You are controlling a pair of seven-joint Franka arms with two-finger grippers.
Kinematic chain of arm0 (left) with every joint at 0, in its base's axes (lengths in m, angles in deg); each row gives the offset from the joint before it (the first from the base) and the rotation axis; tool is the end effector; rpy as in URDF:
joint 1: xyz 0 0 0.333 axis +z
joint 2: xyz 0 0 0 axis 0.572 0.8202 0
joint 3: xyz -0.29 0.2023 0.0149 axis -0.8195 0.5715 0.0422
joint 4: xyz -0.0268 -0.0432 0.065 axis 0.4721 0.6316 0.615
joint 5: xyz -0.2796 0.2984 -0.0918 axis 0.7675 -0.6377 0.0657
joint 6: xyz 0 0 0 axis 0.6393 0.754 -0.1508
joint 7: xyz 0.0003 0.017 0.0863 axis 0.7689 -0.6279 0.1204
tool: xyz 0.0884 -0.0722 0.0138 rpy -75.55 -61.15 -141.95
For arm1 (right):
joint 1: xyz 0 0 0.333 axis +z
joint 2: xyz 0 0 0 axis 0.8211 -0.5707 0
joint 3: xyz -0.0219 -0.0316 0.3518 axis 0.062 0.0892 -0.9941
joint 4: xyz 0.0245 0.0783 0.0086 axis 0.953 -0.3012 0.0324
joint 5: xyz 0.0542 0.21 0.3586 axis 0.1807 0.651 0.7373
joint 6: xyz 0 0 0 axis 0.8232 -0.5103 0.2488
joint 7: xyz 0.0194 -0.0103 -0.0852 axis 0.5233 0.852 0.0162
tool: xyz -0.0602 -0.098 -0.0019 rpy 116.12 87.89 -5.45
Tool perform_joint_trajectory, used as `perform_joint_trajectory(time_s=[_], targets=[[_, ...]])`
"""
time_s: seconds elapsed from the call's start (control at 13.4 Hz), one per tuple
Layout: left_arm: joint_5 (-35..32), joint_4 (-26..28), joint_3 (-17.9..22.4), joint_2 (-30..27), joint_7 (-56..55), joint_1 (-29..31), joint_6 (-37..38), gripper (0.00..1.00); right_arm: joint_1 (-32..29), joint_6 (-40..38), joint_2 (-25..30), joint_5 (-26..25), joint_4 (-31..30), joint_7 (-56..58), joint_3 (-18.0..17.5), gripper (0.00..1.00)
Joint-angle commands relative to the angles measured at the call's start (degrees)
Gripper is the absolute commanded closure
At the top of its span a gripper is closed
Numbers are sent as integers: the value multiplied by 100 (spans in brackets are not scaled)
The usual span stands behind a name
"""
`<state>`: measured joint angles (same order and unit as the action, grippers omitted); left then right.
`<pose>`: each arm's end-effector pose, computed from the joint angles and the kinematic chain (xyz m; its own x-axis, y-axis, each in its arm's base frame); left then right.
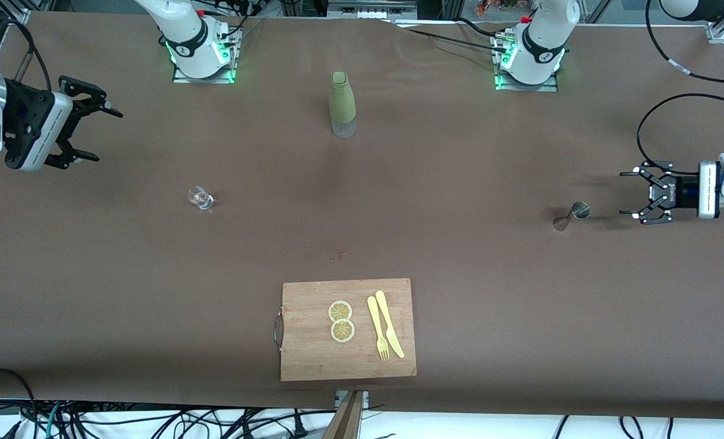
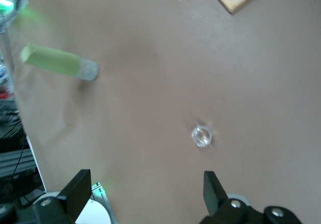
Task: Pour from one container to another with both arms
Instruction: 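Lower the left gripper to the jigger while the right gripper approaches the glass, then grasp the jigger with the left gripper while the right gripper grasps the glass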
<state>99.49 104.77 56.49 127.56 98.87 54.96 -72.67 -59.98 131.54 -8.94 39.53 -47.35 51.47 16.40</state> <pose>0.5533 0.2804 0.2074 0.2547 -0.3991 0.8808 -0.9632 -0.0236 0.2678 0.5744 0.0055 0.5773 0.5262 0.8265 0.2003 0.8174 -0.4265 -0.3872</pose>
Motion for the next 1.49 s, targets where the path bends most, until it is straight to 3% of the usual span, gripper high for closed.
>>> perform_joint_trajectory(time_s=[0.0,0.3,0.67,1.04,1.42], targets=[[533,46,13,221,1028,32,-69,0,-505,136,77,612,-678,1619,-18,1],[1245,28,13,923,1941,-11,-78,0,-603,286,-500,736,-1005,3782,420,1],[1501,37,5,1214,2172,-125,-78,0,-1472,689,-1468,1219,-1532,6727,430,1],[1844,46,-22,1408,2172,-450,-78,0,-1799,813,-2522,1886,-1568,8084,430,1],[1888,55,-22,1443,2172,-469,-60,2,-1781,1146,-3068,2380,-1550,8244,395,1]])
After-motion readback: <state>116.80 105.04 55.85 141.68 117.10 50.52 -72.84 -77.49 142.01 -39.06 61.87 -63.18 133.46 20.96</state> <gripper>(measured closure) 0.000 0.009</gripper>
